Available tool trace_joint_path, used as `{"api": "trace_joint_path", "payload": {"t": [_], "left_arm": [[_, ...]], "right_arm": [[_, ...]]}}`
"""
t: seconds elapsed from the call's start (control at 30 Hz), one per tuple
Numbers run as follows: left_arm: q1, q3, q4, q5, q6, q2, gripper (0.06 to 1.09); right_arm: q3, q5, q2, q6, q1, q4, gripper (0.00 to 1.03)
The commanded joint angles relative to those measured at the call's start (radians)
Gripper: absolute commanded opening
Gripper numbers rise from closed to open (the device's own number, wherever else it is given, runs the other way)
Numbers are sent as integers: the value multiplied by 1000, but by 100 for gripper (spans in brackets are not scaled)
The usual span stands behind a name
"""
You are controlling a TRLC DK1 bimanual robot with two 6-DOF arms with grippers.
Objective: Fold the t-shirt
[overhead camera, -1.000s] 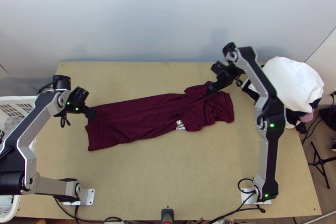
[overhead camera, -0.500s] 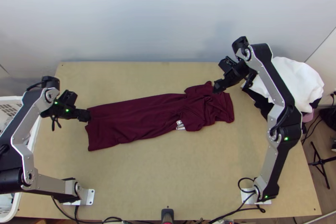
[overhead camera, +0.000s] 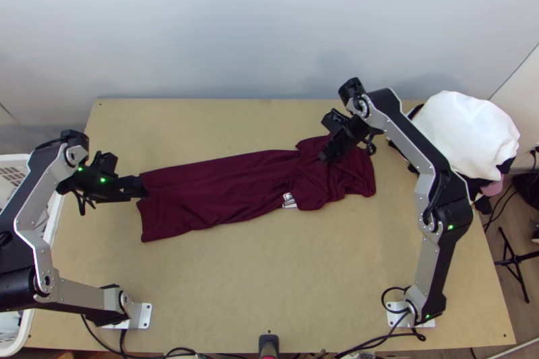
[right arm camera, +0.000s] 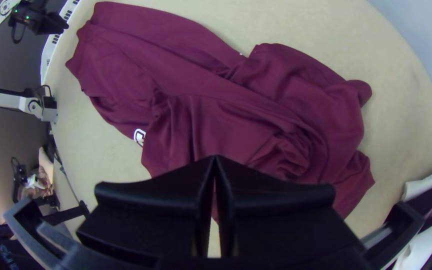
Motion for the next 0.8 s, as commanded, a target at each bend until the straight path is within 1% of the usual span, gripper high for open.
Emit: {"api": "trace_joint_path", "payload": {"t": [0.0, 0.23, 0.53, 0.77], "left_arm": [[25, -29, 11, 16, -27, -2, 95], [25, -67, 39, 15, -50, -5, 95], [20, -172, 152, 10, -73, 14, 95], [22, -208, 249, 12, -105, 52, 95]], "right_arm": [[-19, -11, 41, 7, 29, 40, 3], [-38, -16, 61, 6, 26, 58, 3], [-85, -48, 56, 2, 29, 100, 3], [-99, -50, 58, -2, 22, 121, 3]]}}
